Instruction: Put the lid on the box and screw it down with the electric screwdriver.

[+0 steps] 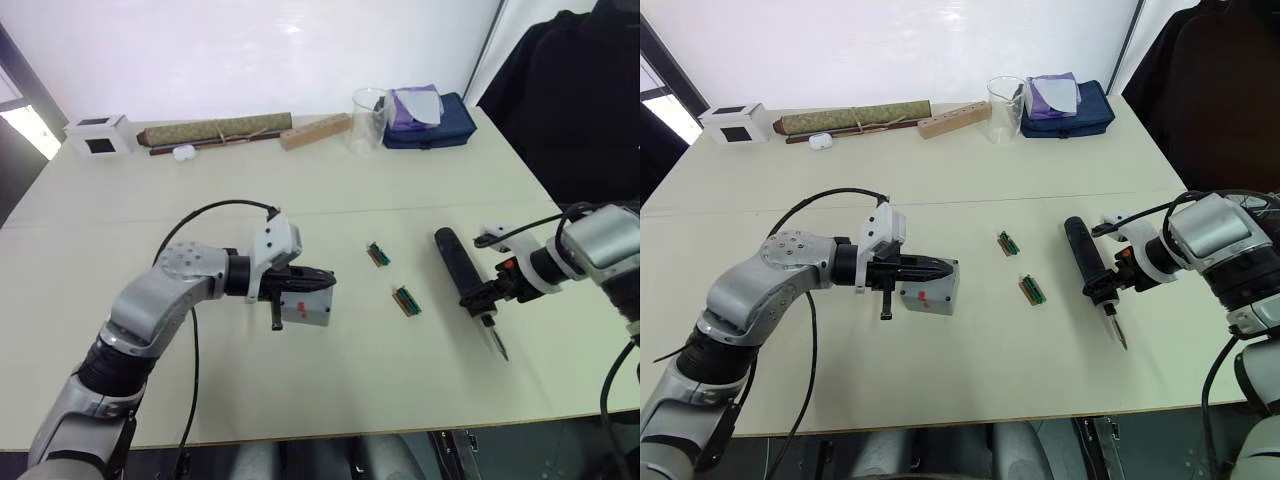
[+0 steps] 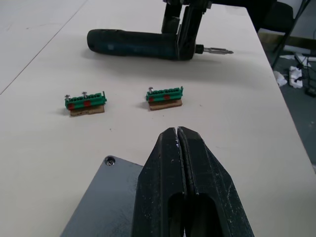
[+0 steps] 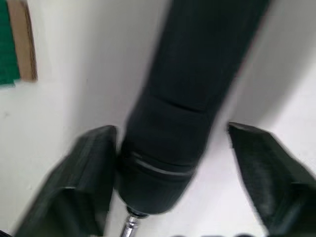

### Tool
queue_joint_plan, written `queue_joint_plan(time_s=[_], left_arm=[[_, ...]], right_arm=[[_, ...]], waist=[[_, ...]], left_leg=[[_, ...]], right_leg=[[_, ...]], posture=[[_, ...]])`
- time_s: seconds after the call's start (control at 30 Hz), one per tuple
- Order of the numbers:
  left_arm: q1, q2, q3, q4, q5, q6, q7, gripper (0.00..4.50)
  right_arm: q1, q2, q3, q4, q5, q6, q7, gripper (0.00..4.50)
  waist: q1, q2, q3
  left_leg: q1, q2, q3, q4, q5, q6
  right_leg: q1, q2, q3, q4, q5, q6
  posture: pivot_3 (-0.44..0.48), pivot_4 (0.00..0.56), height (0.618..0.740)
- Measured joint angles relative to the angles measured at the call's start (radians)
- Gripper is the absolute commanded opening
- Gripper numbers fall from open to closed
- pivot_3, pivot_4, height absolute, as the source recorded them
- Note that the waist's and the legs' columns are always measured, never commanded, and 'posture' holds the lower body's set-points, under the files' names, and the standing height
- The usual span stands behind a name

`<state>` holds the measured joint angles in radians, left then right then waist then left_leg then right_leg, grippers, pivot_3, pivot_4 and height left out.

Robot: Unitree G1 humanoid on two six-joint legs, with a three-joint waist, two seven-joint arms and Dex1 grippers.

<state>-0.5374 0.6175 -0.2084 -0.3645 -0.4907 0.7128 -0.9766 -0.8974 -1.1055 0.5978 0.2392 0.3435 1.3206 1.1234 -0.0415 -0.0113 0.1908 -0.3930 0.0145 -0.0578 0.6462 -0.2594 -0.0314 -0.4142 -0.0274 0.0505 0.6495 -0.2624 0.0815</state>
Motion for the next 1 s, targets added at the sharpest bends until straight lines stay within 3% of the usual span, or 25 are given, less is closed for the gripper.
queue_joint_plan(time_s=[0.07,0.2,0.43,0.63,0.83,0.97,1.0], left_arm=[[0.017,-0.001,0.000,-0.002,0.001,0.000,0.012,0.00],[0.034,-0.001,0.000,-0.002,0.001,0.003,0.023,0.00],[0.035,-0.016,-0.004,0.045,0.010,-0.010,0.024,0.00],[0.030,-0.011,-0.004,0.075,0.023,-0.026,0.007,0.00],[0.025,0.003,-0.001,0.098,0.029,-0.030,-0.004,0.00],[0.021,0.003,0.017,0.109,0.023,-0.027,-0.003,0.00],[0.020,0.003,0.027,0.113,0.019,-0.023,-0.003,0.00]], right_arm=[[0.006,0.000,0.004,-0.006,-0.015,-0.008,0.015,2.13],[0.016,0.008,0.010,-0.007,-0.052,-0.029,0.037,2.12],[0.026,0.006,0.028,0.057,-0.168,-0.270,0.157,2.12],[0.017,0.031,0.004,0.125,-0.242,-0.469,0.174,2.12],[0.012,0.093,-0.234,0.124,-0.169,-0.323,0.077,2.12],[0.022,0.163,-0.479,0.052,-0.046,-0.173,0.005,2.12],[0.037,0.223,-0.603,0.018,0.006,-0.123,-0.045,2.12]], waist=[[0.000,0.000,0.000],[0.001,-0.003,-0.002],[0.000,-0.006,-0.003],[-0.004,-0.006,0.000],[0.000,-0.001,0.003],[0.000,-0.001,0.003],[-0.002,-0.001,0.003]], left_leg=[[0.001,0.000,0.000,0.000,0.000,0.000],[0.001,0.000,-0.002,0.001,0.000,0.000],[0.003,0.000,-0.002,0.002,0.000,0.000],[0.003,0.000,0.001,0.003,0.001,-0.002],[-0.001,-0.001,0.000,0.000,0.001,-0.002],[-0.005,-0.001,-0.001,0.000,0.001,-0.002],[-0.007,-0.001,0.000,0.000,0.001,-0.002]], right_leg=[[0.001,0.000,0.000,0.000,0.000,0.000],[0.002,0.000,-0.001,0.000,0.000,0.000],[0.005,0.000,-0.002,-0.001,0.000,0.000],[0.004,-0.001,0.001,-0.001,0.003,0.001],[-0.002,0.000,0.001,0.002,0.003,0.001],[-0.007,0.000,0.000,0.004,0.003,0.001],[-0.009,-0.001,0.001,0.005,0.003,0.001]], posture=[[0.000,0.150,0.740],[0.000,0.150,0.740],[0.000,0.150,0.740],[0.000,0.150,0.740],[0.000,0.150,0.740],[0.000,0.150,0.740],[0.000,0.150,0.740]])
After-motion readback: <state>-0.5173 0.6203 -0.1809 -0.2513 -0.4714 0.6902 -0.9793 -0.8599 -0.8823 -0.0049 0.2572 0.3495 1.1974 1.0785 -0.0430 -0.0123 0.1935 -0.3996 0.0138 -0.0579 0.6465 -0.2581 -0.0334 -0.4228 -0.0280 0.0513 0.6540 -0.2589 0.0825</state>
